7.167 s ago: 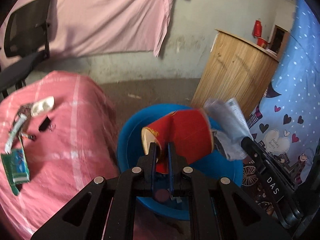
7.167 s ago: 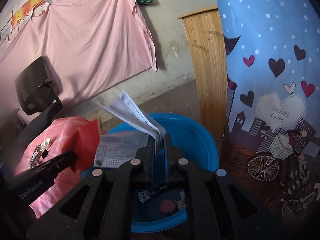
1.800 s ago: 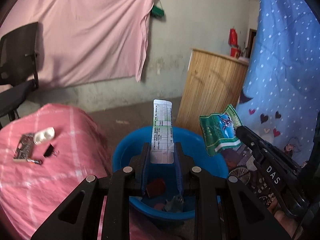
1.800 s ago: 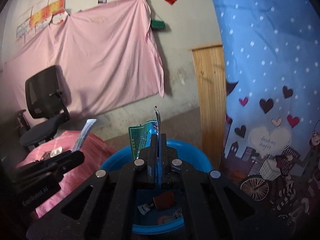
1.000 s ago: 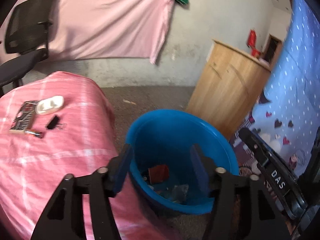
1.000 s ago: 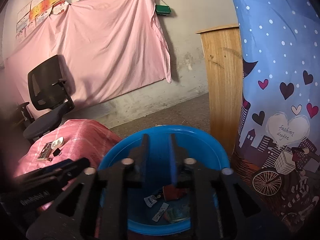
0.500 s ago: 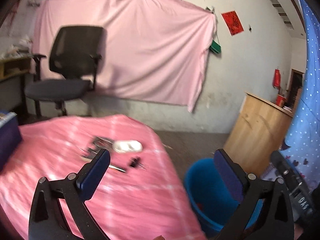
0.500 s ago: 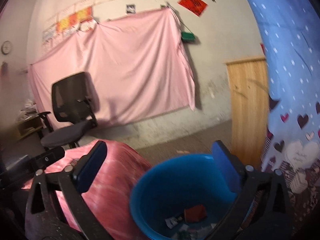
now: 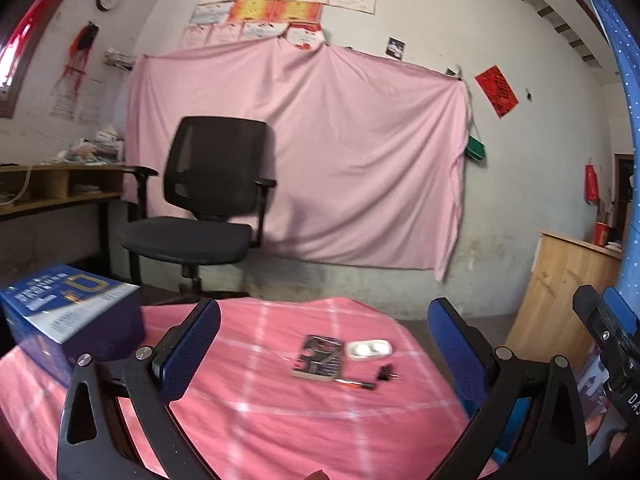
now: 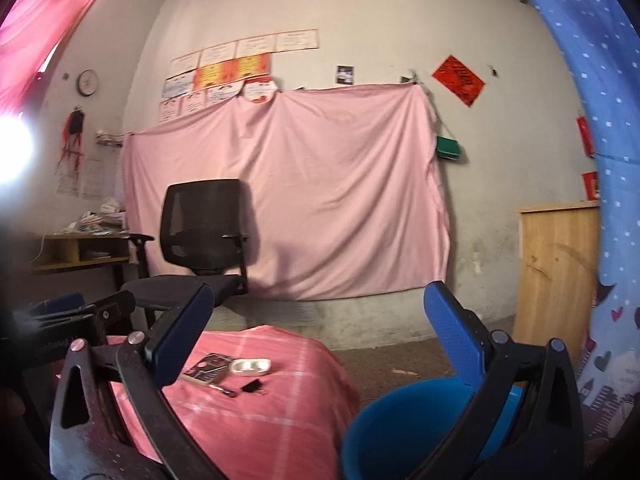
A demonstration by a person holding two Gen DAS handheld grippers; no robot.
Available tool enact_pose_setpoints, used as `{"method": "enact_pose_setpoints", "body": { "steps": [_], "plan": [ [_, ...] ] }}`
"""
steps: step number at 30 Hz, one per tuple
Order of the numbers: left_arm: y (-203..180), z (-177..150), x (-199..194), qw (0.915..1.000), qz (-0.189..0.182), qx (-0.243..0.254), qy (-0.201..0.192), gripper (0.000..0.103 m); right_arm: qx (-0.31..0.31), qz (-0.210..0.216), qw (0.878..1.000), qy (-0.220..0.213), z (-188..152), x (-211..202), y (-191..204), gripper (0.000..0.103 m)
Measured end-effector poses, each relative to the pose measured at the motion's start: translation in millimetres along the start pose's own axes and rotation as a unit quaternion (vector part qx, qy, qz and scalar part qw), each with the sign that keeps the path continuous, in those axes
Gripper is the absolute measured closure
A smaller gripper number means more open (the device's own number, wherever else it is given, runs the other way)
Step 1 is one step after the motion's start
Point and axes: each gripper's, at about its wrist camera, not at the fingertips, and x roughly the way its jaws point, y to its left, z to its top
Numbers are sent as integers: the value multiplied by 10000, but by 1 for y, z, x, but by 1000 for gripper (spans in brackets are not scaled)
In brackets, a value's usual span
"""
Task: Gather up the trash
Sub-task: 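Move both tools back over the table toward the phone case, then grasp the black patterned phone case with the left gripper while the right gripper grasps the black binder clip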
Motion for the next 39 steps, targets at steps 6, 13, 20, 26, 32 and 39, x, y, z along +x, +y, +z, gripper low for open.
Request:
{"method": "enact_pose_setpoints", "body": {
  "steps": [6, 13, 20, 26, 32, 39],
  "plan": [
    [28, -7, 3, 9997, 212, 73, 99, 2, -142, 183, 9995, 215, -5, 17, 20, 0],
    [51, -17, 37, 9976, 337, 175, 572, 2, -199, 175, 9937, 1086, -22, 57, 35, 0],
    [60, -30, 73, 9929, 227, 252, 1143, 2, -76, 176, 9822, 1870, -42, 90, 37, 0],
    [65, -41, 108, 9821, 24, 166, 1878, 16, -185, 467, 9564, 2878, -67, 124, 44, 28],
    [65, -55, 140, 9675, -145, 159, 2520, 39, -503, 668, 9312, 3547, -85, 156, 54, 48],
    [66, -66, 163, 9542, -413, -12, 2963, 42, -390, 744, 9105, 4050, -99, 187, 48, 53]
  ]
}}
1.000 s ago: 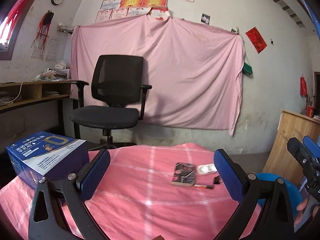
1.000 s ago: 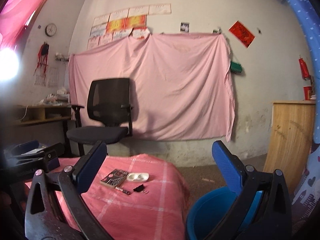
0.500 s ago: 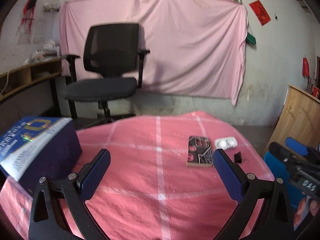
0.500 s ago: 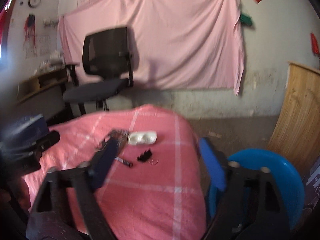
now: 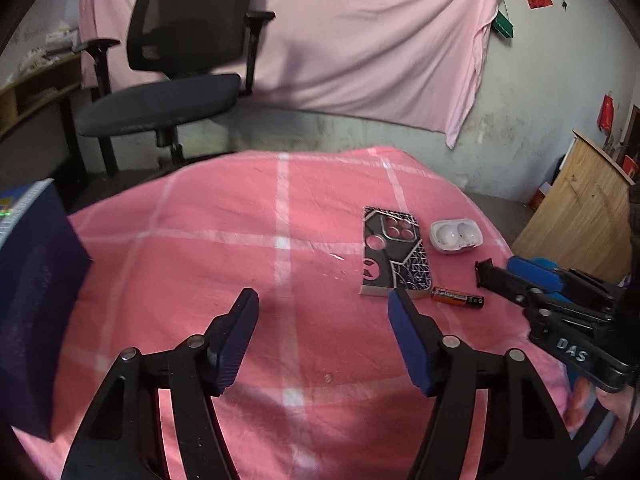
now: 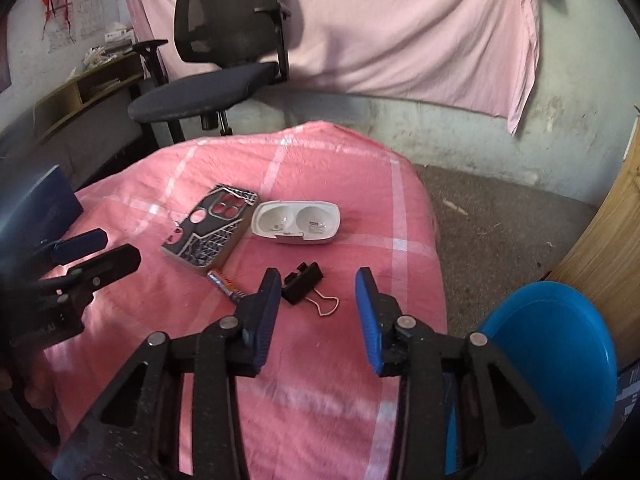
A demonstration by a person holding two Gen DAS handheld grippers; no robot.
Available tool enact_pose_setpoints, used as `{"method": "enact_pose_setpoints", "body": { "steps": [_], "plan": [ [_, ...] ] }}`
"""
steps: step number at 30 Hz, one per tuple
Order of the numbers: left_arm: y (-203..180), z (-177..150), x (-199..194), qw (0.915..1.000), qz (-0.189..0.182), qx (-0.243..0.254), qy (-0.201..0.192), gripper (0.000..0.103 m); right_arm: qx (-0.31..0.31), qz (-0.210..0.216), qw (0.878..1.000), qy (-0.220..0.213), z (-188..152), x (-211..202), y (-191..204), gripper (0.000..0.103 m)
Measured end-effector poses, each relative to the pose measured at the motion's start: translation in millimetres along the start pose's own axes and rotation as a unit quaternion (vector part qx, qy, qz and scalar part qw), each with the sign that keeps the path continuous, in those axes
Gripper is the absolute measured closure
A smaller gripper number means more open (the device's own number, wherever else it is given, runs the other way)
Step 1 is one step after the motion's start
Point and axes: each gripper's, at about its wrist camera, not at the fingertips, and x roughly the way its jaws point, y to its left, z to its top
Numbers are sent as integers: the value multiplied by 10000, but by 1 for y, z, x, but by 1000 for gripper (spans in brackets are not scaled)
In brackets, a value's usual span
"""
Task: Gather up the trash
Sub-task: 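Grasp the black patterned phone case with the left gripper while the right gripper grasps the black binder clip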
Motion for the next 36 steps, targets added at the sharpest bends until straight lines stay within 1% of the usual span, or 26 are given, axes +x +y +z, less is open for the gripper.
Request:
{"method": "enact_pose_setpoints", "body": {
  "steps": [4, 9, 13, 17, 22, 29, 31, 32, 33, 36],
  "plan": [
    [-1, 1, 8, 9998, -132, 52, 142, 42, 10, 132, 9997, 182, 1, 7, -3, 58],
    [-10, 4, 14, 9993, -202, 215, 218, 42, 153, 286, 9993, 168, 0, 5, -8, 58],
    [-17, 7, 22, 9985, -265, 362, 315, 42, 217, 266, 9993, 131, 0, 3, -11, 58],
    [-27, 7, 31, 9973, -211, 579, 394, 42, 232, 235, 9994, 100, -1, 1, -12, 58],
    [-32, 9, 40, 9965, -177, 674, 461, 42, 265, 220, 9994, 73, -1, -2, -15, 58],
    [-39, 8, 49, 9951, -7, 843, 516, 42, 360, 209, 9991, 86, -4, -3, -22, 59],
    [-37, 7, 49, 9952, -14, 837, 502, 46, 363, 206, 9991, 89, -4, -3, -22, 59],
    [-37, 7, 49, 9954, -21, 825, 495, 53, 360, 203, 9991, 89, -4, -3, -21, 58],
    [-36, 7, 49, 9957, -29, 792, 487, 56, 361, 205, 9991, 83, -4, -3, -22, 58],
    [-31, 8, 49, 9964, -144, 695, 470, 56, 367, 209, 9991, 82, -4, -3, -22, 59]
  ]
}}
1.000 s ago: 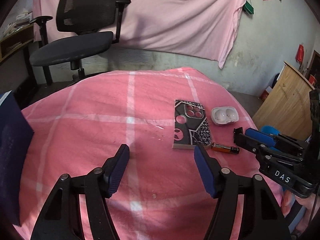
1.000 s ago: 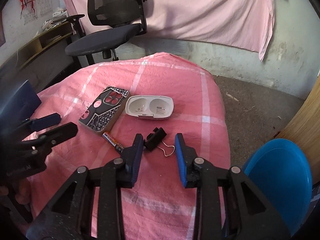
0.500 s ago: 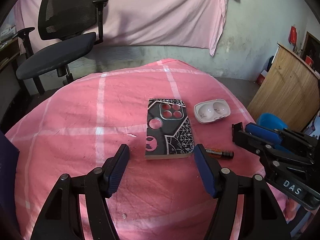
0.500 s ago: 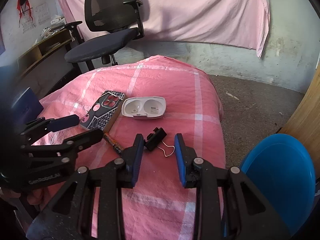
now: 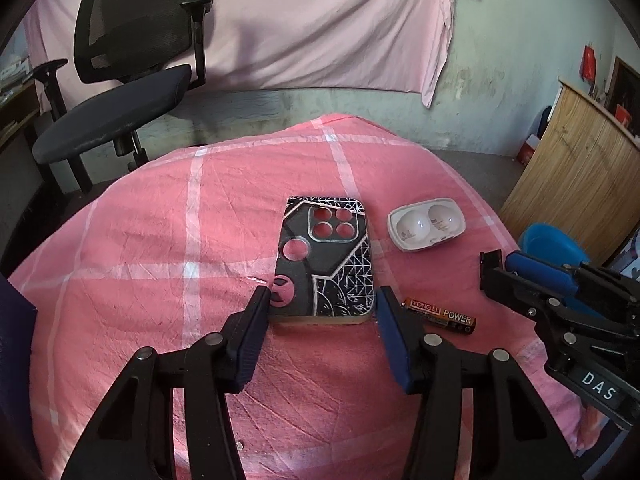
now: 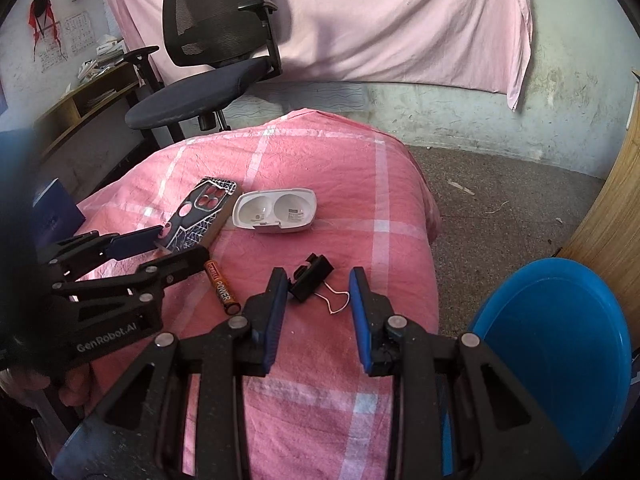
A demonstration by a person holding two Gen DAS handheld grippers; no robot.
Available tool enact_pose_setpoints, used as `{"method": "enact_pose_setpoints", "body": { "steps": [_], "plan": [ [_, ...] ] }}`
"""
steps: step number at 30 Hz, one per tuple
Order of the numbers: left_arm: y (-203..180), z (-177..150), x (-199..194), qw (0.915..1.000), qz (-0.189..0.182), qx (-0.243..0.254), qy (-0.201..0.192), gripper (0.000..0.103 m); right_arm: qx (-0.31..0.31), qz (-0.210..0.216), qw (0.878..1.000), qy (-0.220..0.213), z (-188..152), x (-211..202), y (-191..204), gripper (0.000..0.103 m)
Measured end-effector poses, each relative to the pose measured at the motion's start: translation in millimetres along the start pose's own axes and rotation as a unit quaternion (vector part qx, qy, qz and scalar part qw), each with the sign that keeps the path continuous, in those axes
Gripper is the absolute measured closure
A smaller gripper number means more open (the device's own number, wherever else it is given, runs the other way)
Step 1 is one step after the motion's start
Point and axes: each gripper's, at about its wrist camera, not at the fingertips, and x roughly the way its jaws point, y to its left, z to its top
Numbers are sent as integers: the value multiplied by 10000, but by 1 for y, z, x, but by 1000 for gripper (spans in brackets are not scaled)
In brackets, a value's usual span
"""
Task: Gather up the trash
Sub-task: 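Grasp the black patterned phone case with the left gripper while the right gripper grasps the black binder clip, then lift the phone case with the left gripper while the right gripper lifts the binder clip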
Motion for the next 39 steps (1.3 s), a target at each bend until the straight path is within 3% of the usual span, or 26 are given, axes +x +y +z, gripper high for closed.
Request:
{"method": "enact_pose_setpoints", "body": {
  "steps": [22, 29, 39],
  "plan": [
    [-2, -15, -28, 9991, 248, -183, -302, 56, -86, 25, 9998, -159, -7, -9, 5, 59],
    [-7, -23, -45, 9969, 448, -95, -647, 56, -189, 54, 9993, -311, -11, -17, 10, 59],
    [-17, -32, -86, 9852, 762, -64, -1535, 56, -371, 122, 9907, -1301, -21, -57, 23, 59]
  ]
}}
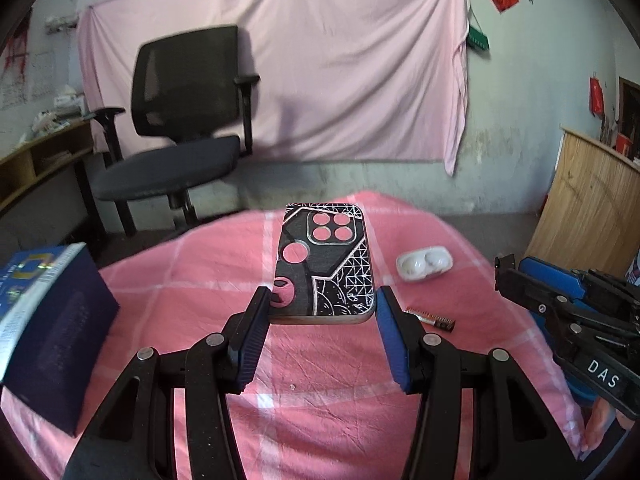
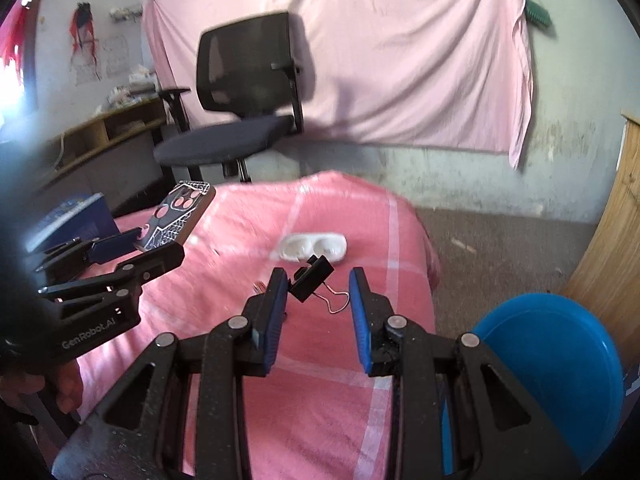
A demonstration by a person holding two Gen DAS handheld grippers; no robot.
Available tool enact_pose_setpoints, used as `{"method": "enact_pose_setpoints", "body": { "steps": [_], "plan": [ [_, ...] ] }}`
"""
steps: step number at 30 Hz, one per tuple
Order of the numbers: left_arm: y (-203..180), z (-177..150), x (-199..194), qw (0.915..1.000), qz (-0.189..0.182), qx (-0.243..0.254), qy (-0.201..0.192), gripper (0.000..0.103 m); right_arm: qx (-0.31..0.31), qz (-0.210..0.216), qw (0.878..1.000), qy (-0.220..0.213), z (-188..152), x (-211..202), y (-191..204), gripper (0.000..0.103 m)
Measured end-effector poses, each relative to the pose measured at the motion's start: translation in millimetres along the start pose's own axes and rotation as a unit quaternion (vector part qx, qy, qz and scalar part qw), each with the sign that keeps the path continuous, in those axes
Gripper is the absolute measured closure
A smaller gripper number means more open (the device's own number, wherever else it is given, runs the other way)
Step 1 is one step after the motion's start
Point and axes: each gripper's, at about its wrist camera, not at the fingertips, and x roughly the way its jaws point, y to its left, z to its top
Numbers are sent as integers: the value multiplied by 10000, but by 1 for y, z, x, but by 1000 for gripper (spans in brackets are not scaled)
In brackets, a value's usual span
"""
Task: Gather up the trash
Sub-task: 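Lift the phone case with the left gripper while the right gripper lifts the binder clip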
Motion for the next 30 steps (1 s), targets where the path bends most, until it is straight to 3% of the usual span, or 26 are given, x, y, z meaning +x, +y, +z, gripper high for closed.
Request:
{"method": "enact_pose_setpoints", "body": {
  "steps": [7, 17, 30],
  "plan": [
    [-5, 6, -39, 9976, 150, 8, -678, 56, -120, 39, 9969, -776, 3, -32, 13, 59],
    [-32, 22, -99, 9877, 290, 228, -1517, 56, -5, -92, 9825, -1861, 9, -90, 5, 59],
    [-103, 37, -154, 9732, -210, 641, -2197, 56, 282, -697, 9651, -2508, -11, -165, -38, 59]
  ]
}}
